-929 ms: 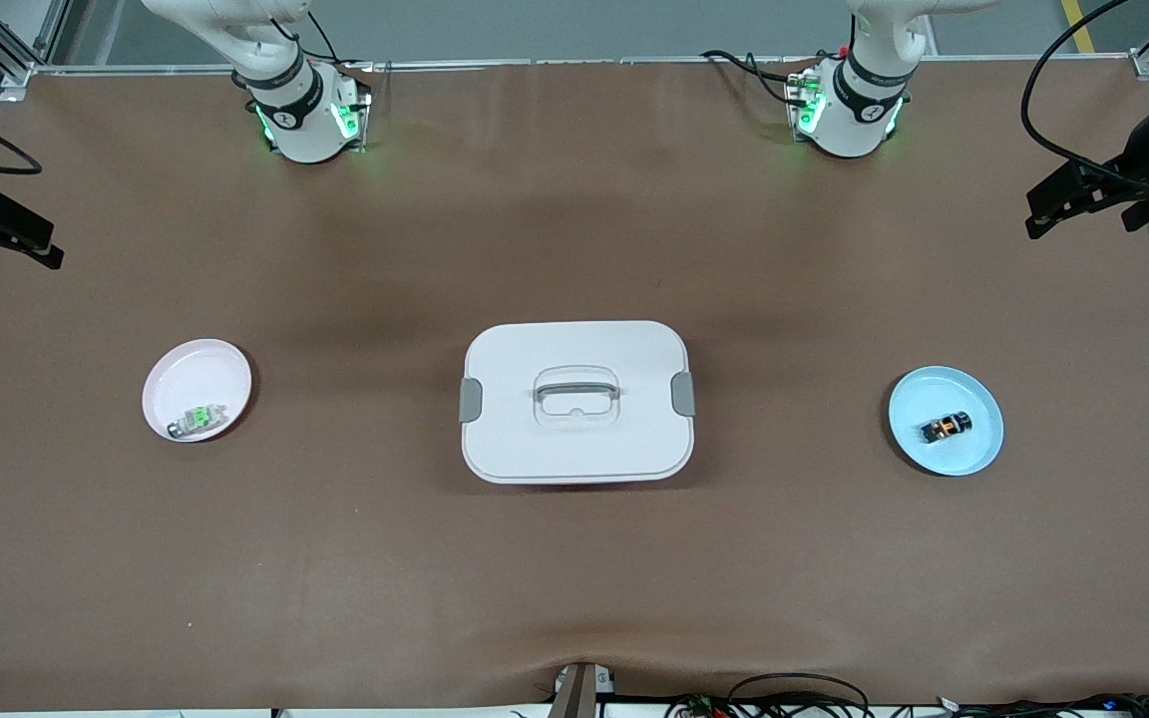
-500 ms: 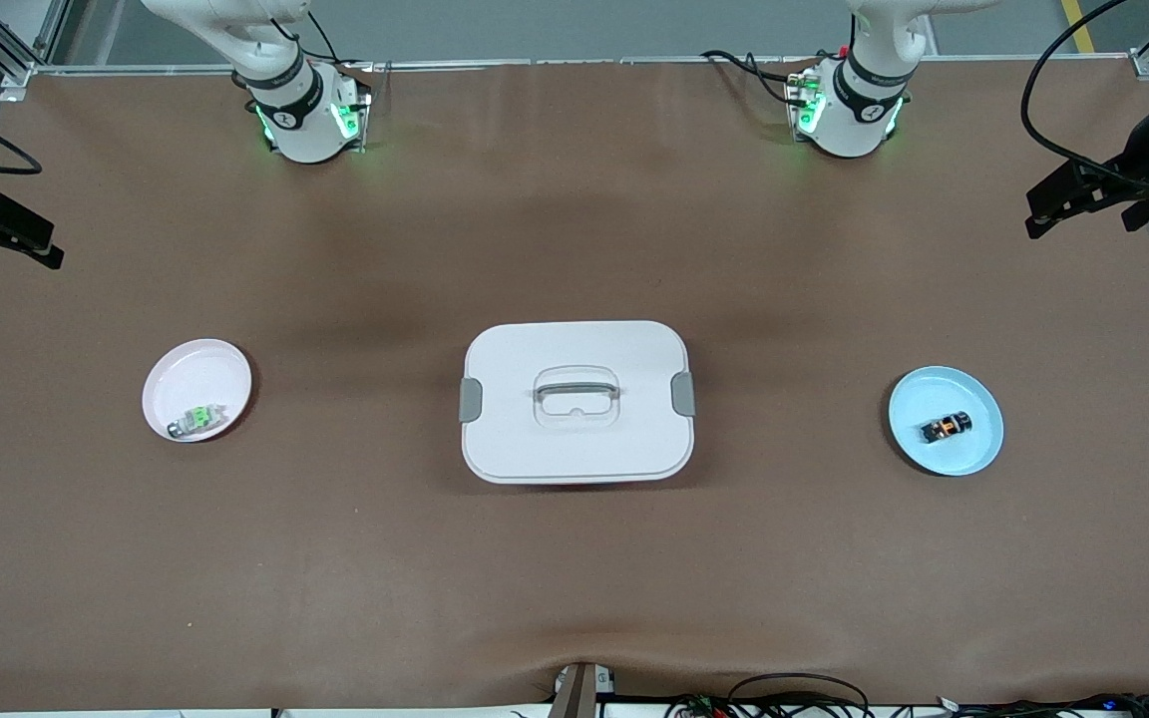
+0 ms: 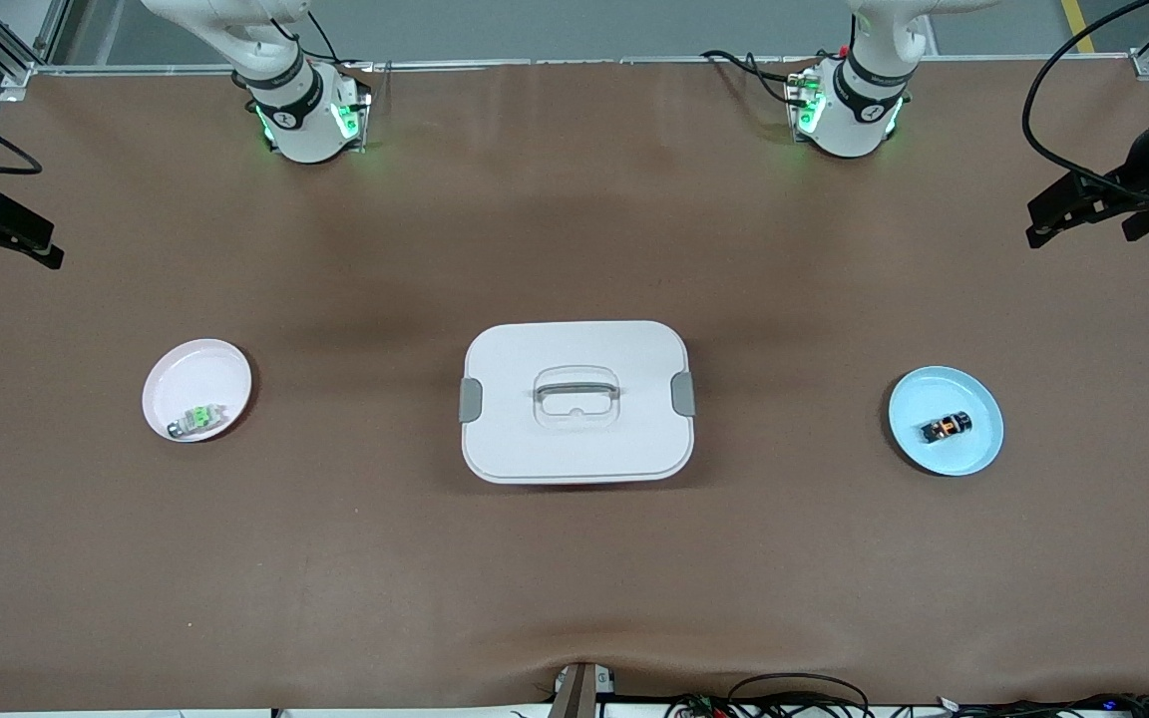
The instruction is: Transfer orange switch to right arm and place
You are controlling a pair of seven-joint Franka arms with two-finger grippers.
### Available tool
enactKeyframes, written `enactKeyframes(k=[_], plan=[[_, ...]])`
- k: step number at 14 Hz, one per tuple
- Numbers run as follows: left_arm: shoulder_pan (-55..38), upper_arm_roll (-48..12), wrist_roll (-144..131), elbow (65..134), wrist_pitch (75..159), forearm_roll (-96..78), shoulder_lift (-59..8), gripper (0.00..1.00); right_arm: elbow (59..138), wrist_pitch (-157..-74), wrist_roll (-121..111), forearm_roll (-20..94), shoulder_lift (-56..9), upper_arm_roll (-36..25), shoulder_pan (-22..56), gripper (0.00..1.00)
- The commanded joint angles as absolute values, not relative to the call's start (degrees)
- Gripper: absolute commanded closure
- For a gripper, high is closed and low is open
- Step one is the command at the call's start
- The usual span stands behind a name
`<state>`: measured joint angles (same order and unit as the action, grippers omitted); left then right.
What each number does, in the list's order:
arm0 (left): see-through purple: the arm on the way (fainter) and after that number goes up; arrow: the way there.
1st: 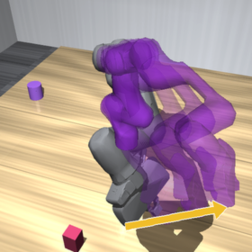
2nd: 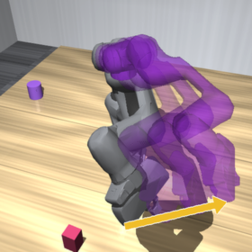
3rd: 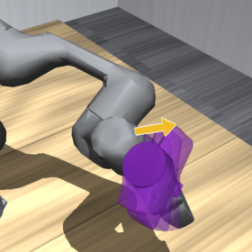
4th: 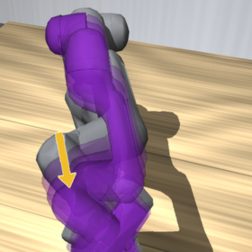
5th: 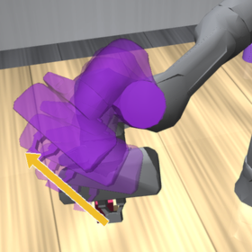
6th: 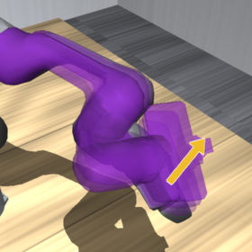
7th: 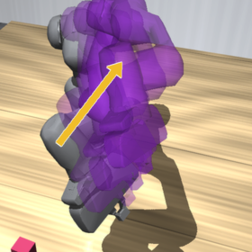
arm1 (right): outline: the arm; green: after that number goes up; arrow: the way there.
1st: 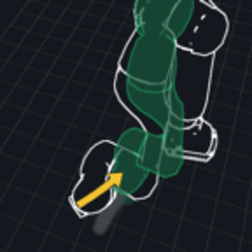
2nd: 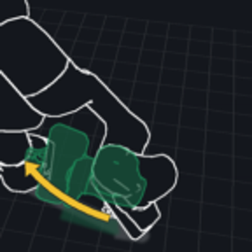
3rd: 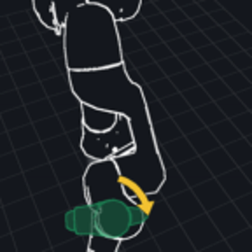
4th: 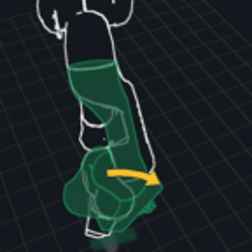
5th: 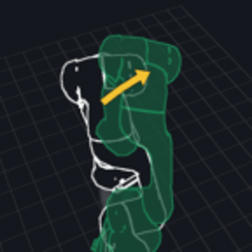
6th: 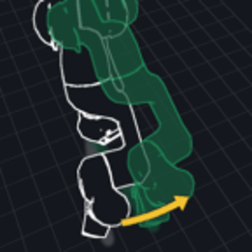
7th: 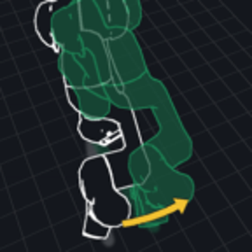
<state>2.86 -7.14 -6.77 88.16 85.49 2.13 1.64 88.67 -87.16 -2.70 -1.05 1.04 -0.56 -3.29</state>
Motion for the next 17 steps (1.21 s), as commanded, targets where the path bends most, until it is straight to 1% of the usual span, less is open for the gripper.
enactKeyframes(k=[1,3,8,13,14,17], plan=[[3.4,-7.2,-6.4,86.0,84.7,2.9,-0.5,0.00,88.0,-86.8,-2.4,-1.5,0.9,-0.4,-3.3,0.00],[3.5,-7.1,-6.4,86.0,85.3,3.0,-1.8,0.00,88.0,-86.8,-2.4,-1.5,0.9,-0.4,-3.3,0.00],[5.2,-6.7,-6.5,87.0,90.2,3.0,-4.8,0.00,88.0,-86.8,-2.4,-1.5,0.9,-0.4,-3.3,0.00],[7.3,-6.7,-6.4,87.0,92.2,3.1,-9.9,0.00,88.0,-86.8,-2.4,-1.5,0.9,-0.4,-3.3,0.00],[8.4,-6.8,-6.4,87.5,93.1,3.1,-10.7,0.00,88.0,-86.9,-2.4,-1.5,0.9,-0.4,-3.3,0.00],[8.5,-6.7,-6.3,92.1,98.1,3.1,-11.0,0.00,88.0,-86.9,-2.4,-1.5,0.9,-0.4,-3.3,0.00]])
